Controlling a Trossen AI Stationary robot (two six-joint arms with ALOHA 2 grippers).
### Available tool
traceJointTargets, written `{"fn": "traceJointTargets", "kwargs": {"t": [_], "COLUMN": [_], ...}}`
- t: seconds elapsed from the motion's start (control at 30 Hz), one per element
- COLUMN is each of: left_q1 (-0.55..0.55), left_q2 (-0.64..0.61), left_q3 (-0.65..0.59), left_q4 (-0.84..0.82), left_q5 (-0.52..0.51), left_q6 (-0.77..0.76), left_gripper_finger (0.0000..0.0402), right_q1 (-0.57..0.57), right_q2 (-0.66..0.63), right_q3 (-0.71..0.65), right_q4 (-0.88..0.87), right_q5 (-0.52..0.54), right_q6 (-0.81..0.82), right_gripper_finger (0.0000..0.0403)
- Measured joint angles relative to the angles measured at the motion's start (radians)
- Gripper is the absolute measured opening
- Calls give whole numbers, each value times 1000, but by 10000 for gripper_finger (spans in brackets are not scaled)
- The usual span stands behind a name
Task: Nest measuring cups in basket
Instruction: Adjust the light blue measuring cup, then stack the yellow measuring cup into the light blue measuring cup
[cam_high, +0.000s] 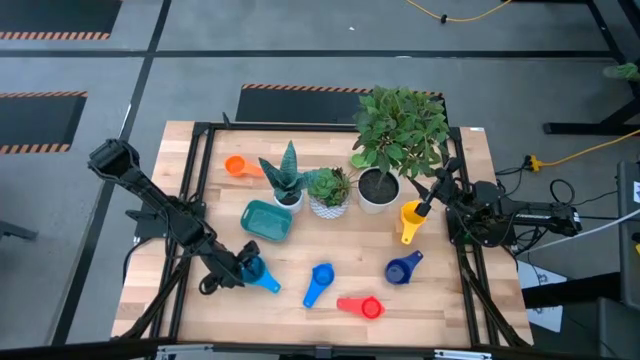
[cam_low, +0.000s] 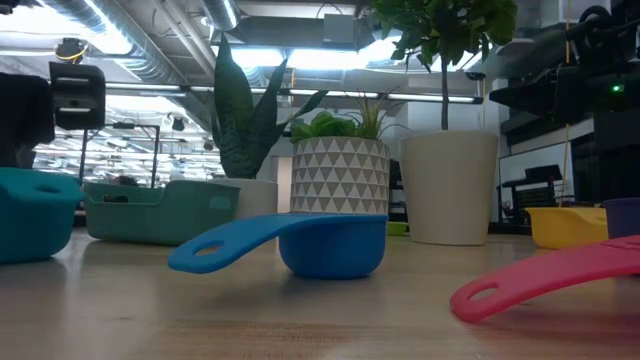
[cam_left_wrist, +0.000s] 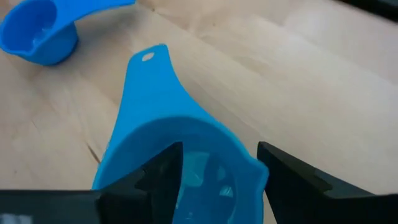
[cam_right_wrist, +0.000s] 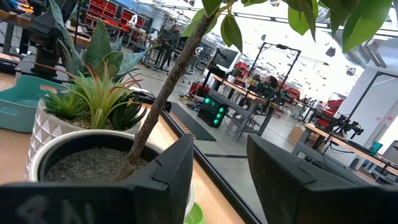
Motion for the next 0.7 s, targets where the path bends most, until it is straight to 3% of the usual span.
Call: {"fn": "traceJointTargets", "kwargs": {"t": [0.3, 0.7], "left_q1": [0, 0], "left_q2": [-37, -258], "left_q3": [0, 0], "left_q4": [52, 83], "left_q5": [0, -25], "left_q6": [-10, -80], "left_gripper_finger": [201, 199], "right_q1": [0, 0], "right_q2": [0, 0], "right_q3": [0, 0], "right_q4": [0, 0], "right_q5": [0, 0], "right_q6": [0, 0], "right_gripper_finger": [156, 156]}}
